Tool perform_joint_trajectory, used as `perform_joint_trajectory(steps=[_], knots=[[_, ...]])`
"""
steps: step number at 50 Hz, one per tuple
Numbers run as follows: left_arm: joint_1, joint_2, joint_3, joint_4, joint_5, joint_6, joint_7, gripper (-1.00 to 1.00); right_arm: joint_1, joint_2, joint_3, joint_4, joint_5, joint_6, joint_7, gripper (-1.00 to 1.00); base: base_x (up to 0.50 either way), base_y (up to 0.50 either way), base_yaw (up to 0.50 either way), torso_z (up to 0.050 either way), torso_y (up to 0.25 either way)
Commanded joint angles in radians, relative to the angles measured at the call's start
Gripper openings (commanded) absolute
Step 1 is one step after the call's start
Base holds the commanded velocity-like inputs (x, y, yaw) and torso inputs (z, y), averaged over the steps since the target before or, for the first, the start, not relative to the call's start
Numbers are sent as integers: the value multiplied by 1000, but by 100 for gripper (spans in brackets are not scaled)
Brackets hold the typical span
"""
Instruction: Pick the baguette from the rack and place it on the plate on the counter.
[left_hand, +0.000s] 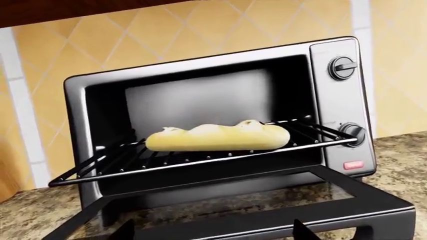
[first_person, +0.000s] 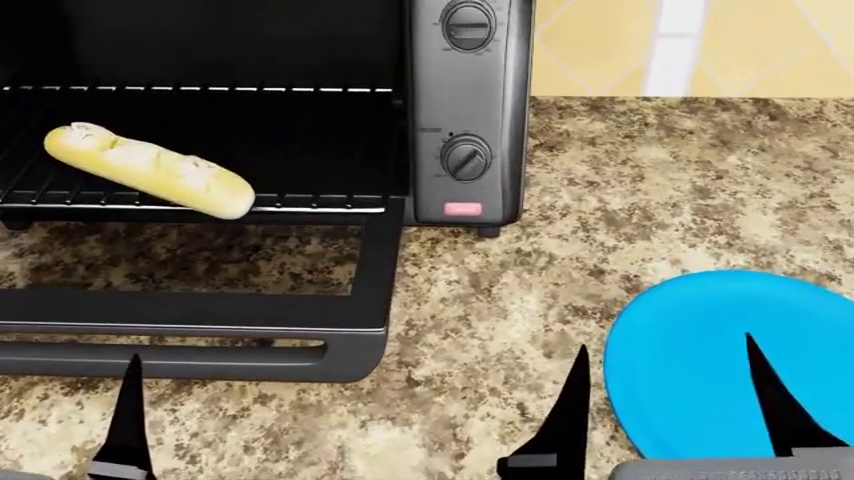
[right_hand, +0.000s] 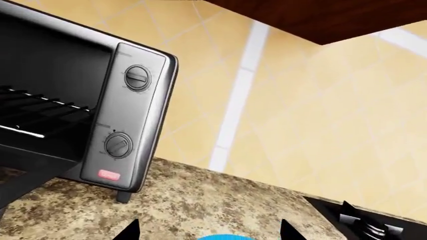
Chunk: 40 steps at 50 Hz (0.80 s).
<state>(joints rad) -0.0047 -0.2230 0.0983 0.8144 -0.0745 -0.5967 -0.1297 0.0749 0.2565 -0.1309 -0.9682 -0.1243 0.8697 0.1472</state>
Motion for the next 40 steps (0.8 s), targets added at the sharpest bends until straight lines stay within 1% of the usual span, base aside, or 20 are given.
perform_joint_trajectory(steps=[1,5,12,14,25,32,37,40], knots=[[4,-2,-5,1,-12,-5,-7,100,-2,-4,22,15,19,-16,-4,100,0,0,0,0,0],[-1,-15,12,4,7,-22,-13,100,51,6,3,31,27,14,-27,100,0,0,0,0,0],[47,-16,-24,-4,-17,7,-16,100,286,46,-78,28,34,212,-108,100,0,0,0,0,0],[54,-19,-31,-6,-21,11,-18,100,331,55,-100,38,37,246,-125,100,0,0,0,0,0],[67,-26,-37,-16,-27,22,-26,100,503,65,-110,52,80,383,-206,100,0,0,0,0,0],[85,-31,-46,-18,-29,35,-34,100,623,71,-172,44,95,502,-237,100,0,0,0,0,0],[90,-31,-48,-29,-33,46,-37,100,735,53,-196,21,119,623,-271,100,0,0,0,0,0],[95,-33,-52,-28,-36,48,-39,100,763,44,-208,29,131,650,-284,100,0,0,0,0,0]])
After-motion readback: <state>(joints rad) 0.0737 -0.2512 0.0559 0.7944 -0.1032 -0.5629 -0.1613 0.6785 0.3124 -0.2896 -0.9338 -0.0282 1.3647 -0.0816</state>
